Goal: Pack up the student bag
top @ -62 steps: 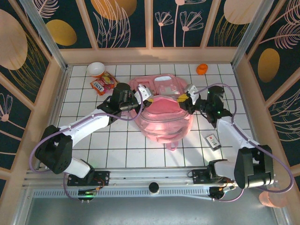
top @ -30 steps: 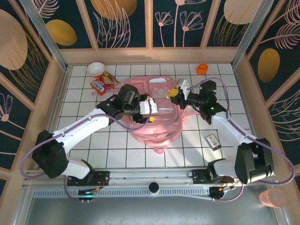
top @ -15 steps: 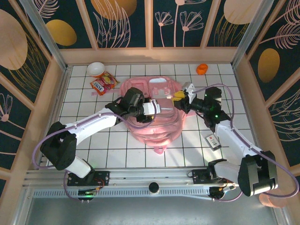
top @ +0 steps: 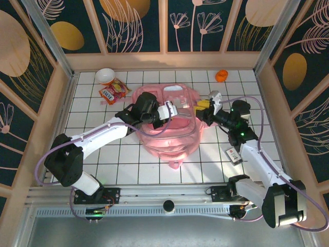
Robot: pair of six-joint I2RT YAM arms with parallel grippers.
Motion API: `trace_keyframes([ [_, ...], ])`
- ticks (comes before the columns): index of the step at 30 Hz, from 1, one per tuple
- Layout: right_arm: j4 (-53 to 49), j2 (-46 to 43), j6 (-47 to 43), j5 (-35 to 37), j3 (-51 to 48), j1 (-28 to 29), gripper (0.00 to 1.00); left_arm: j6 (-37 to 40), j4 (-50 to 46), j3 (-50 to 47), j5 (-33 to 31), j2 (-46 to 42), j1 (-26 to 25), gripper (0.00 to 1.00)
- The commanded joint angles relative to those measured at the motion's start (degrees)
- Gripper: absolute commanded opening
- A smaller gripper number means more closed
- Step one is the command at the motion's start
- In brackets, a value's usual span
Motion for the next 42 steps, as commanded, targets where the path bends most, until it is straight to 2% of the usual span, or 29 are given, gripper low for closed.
trace_keyframes([
  [1,-0.52,-1.24,5.49,1.62,-1.10,-0.43,0.34,-1.33,-2.11,1.21,3.94,-0.70,-0.16,0.04],
  [3,-0.97,-1.27,9.78,2.63,-1.84,-0.34,0.35,-4.12,-1.60,-0.33,4.57,-1.23,-0.16,0.00],
  [9,-3.96,-0.99,25.72,11.20,-3.58,-0.26,0.42,-16.96,6.37,-6.09,0.63,-3.09,-0.12,0.00],
  [14,-8.87,0.82,32.09,11.99,-1.93,-0.27,0.47,-24.83,10.53,-7.19,-6.14,-3.21,-0.16,0.00],
  [16,-12.35,1.83,34.19,13.78,-0.23,-0.30,0.49,-27.50,12.11,-7.19,-6.59,-3.35,-0.14,0.00],
  [22,-20.42,4.67,38.01,16.29,4.83,-0.30,0.56,-35.87,16.36,-7.19,-7.76,-4.85,-0.12,0.00],
  [27,-30.71,5.55,42.32,26.65,9.08,-0.56,0.58,-39.37,16.17,-6.28,-8.84,-5.80,-0.13,0.00],
  [29,-34.85,6.37,42.43,28.68,10.77,-0.74,0.58,-40.08,15.75,-5.72,-9.44,-6.15,-0.10,0.00],
  [38,-50.14,10.77,43.64,32.88,18.00,-1.85,0.61,-44.93,17.32,-5.97,-11.05,-8.22,-0.15,0.00],
  [42,-53.30,11.59,43.24,32.97,18.77,-3.61,0.61,-45.21,16.99,-5.47,-10.35,-7.76,-0.12,0.00],
])
